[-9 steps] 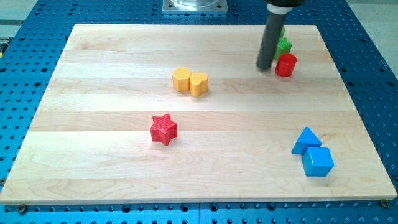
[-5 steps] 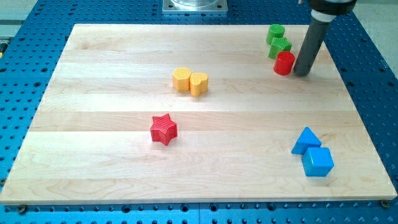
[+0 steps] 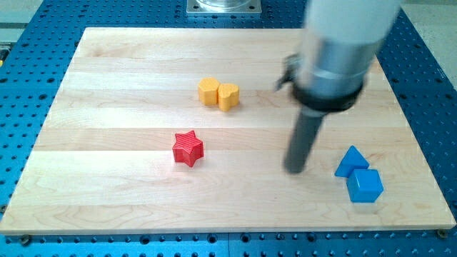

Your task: Move the red star below the red circle

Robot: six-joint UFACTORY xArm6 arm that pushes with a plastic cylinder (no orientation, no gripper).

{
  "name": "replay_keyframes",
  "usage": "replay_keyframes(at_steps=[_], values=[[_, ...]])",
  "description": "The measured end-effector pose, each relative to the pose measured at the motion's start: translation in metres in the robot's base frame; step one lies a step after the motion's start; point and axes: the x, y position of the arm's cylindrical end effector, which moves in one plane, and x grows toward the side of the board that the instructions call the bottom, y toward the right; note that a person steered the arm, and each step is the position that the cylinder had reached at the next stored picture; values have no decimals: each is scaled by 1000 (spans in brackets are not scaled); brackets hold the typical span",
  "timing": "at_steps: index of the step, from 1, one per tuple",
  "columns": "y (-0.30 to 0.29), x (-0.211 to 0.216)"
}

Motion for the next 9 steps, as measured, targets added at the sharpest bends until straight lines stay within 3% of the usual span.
replay_keyframes(at_steps=[2, 3, 5, 7, 9], values=[[-190, 38], [-204, 8], [-121, -49], [2, -102], [4, -117]])
